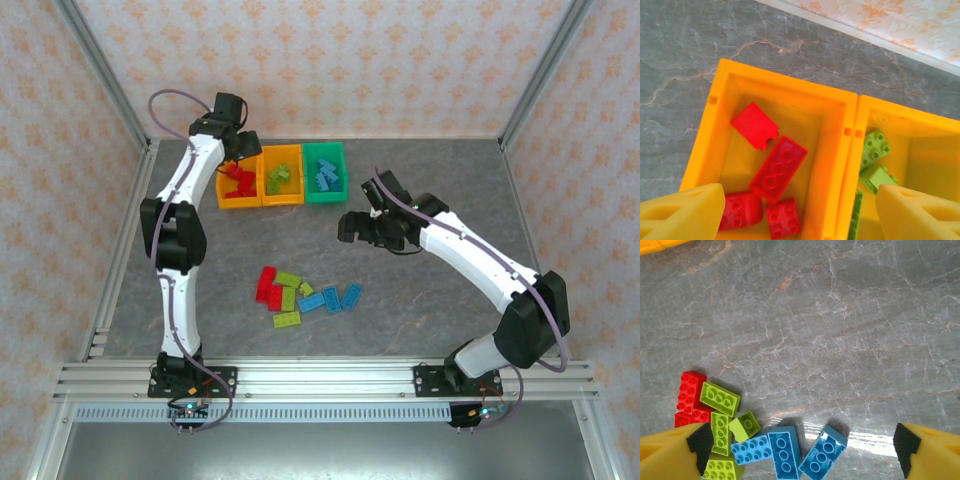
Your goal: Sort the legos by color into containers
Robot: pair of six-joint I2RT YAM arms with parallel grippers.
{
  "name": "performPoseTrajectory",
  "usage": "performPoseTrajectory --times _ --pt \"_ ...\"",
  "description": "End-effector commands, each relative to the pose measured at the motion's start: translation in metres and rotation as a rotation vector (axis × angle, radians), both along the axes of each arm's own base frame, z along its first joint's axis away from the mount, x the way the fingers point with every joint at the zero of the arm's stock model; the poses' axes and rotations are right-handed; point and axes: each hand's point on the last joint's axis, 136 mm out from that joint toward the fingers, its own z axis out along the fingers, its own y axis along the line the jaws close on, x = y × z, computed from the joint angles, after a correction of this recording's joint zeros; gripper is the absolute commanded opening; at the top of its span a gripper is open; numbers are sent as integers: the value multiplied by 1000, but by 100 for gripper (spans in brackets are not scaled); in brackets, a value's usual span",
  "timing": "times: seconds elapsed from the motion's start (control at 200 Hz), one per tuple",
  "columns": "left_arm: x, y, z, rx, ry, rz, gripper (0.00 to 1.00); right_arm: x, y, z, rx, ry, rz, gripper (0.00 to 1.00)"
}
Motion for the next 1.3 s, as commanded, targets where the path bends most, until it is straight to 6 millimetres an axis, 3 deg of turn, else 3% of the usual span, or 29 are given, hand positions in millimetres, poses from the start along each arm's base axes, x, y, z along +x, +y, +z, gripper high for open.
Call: performPoseTrajectory --times 0.0,0.06,0.14,0.255,0.37,0.535,0.651,0.811,0.886,1.031,1.161,1.291 --pt "-25 -11 74 -46 -159 -24 80 -27 -18 -35 -89 132 -9 94" --pt "-47 -21 91 -31 -191 -69 80 -41 -24 -50 -115 189 -9 93" --pt "-78 -35 93 18 -197 -149 80 -57 -25 -69 -114 264 -10 94" --pt "-119 -62 76 80 -197 -308 81 -72 -17 -89 -120 350 13 96" --pt "-155 -90 52 23 -211 -482 88 -78 -4 -105 -117 404 55 96" --pt "-192 -108 46 6 -270 -654 98 -76 5 -125 -131 473 91 95" --pt "-199 -105 47 53 -261 -697 99 -81 7 -142 -157 551 102 86" --pt "-196 -104 49 72 -257 -707 100 -82 2 -147 -194 574 74 67" --pt "-195 -106 50 58 -265 -702 100 -86 -11 -149 -253 583 56 52" --pt "-196 -109 45 41 -261 -710 100 -92 -36 -152 -355 571 -1 34" --pt "-198 -109 41 38 -262 -711 100 -84 -39 -141 -349 504 -33 29" --pt "-201 -111 39 24 -270 -724 100 -50 -30 -103 -278 343 -68 24"
